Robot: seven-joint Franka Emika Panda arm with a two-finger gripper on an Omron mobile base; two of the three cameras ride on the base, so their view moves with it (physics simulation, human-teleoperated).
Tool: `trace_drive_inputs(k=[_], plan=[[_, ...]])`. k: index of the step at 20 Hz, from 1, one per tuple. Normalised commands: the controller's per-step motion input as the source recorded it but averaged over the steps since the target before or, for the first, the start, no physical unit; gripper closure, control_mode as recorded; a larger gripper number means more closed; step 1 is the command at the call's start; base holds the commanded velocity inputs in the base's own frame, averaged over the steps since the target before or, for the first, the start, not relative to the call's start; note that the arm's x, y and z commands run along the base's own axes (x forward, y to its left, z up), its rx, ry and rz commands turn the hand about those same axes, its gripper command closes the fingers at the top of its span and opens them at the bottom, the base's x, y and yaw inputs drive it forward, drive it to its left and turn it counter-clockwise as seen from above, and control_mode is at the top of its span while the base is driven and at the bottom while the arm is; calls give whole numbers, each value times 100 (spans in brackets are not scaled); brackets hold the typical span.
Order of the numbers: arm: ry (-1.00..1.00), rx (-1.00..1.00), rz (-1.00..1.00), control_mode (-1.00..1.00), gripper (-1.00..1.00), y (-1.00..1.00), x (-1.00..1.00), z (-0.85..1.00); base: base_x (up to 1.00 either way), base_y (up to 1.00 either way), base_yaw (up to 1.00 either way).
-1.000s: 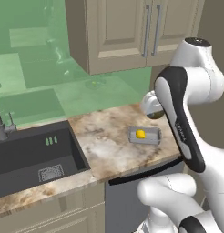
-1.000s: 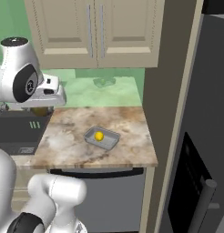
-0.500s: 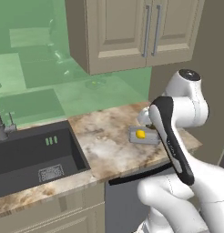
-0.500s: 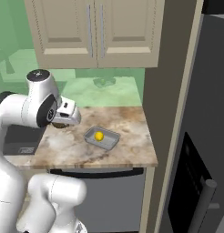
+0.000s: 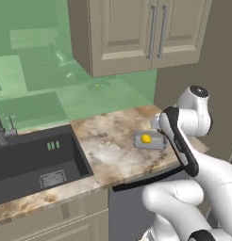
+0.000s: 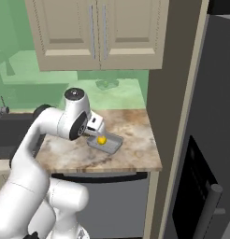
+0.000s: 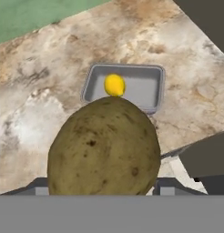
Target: Take the lemon and potato out of the freezer and place them in the tupperware container on the counter. Then put the tupperware containing the vegetables back in the freezer.
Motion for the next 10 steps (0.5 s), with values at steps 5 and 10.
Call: trace_drive_inputs(k=[5, 10], plan=[[0, 0, -13, -100, 100, -17, 54, -49, 0, 0, 0], [0, 0, -8, -100, 100, 0, 35, -31, 0, 0, 0]])
